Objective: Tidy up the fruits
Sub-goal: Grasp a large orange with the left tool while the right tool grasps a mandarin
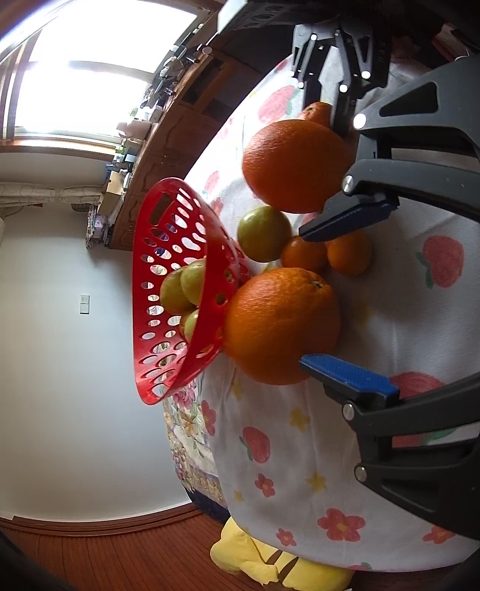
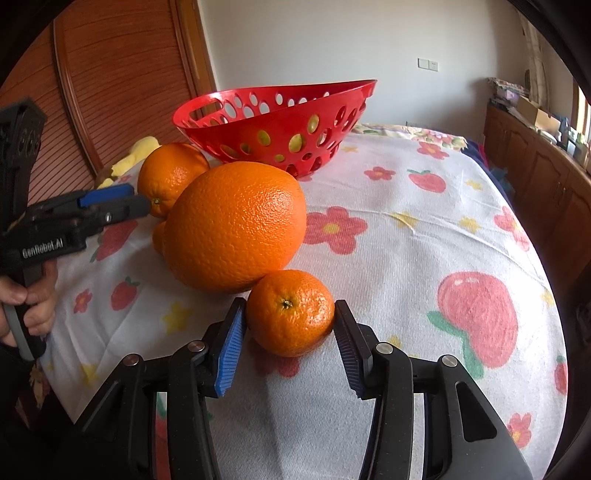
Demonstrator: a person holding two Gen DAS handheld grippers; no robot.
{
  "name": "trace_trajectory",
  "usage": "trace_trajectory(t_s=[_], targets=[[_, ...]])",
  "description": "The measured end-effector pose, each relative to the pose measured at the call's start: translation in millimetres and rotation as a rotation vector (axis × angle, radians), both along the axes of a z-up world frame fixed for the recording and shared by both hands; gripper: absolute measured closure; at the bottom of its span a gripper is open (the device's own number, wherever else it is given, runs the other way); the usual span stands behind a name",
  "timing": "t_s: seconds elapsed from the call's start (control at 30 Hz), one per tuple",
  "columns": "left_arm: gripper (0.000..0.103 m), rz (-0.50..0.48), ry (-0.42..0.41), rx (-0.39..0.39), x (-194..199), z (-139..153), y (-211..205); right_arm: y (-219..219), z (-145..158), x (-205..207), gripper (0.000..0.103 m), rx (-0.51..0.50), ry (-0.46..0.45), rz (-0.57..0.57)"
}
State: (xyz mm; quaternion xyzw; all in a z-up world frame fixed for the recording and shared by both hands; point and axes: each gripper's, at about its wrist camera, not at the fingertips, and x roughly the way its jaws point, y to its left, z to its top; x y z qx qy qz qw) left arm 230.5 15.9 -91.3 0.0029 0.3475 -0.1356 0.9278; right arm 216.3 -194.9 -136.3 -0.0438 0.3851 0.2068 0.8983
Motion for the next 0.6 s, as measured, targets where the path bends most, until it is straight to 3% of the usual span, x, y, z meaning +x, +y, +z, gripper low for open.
trace_trajectory(t_s=[0.4,0.6], targets=[[0.030,0.053,0.044,-0.005,36,8,4,0,0,-1,0.055,0.008,0.000,-0.003],[0.028,0.080,0.064,0.037,48,2,5,-1,0,-1,0.055,0.012,0.001,-0.003]])
